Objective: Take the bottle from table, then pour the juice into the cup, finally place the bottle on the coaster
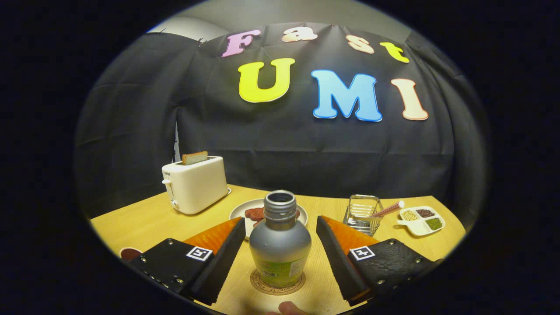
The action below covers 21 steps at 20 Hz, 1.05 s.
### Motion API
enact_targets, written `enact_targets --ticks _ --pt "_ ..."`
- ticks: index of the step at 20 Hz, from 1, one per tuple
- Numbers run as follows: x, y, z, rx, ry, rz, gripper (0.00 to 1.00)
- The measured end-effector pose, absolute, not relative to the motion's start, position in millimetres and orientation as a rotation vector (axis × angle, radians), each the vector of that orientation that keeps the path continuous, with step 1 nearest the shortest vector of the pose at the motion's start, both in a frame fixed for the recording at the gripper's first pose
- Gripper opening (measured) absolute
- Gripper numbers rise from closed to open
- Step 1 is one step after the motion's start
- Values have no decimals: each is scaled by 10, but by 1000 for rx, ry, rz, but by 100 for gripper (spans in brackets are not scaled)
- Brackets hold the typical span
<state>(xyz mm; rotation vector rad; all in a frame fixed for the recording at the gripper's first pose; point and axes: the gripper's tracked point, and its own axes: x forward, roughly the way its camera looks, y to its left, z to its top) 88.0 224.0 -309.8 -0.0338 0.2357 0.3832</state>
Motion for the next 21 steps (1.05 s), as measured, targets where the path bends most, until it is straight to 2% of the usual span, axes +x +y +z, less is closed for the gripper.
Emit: enact_targets --ticks 3,6,11,16,21 --pt "734 2125 -2368 22 162 341 99" --pt "589 1657 -1680 -26 138 192 98" --pt "388 1203 -524 -8 109 92 99" --pt "302 855 139 15 90 42 99" --pt "317 528 465 -46 63 32 98"
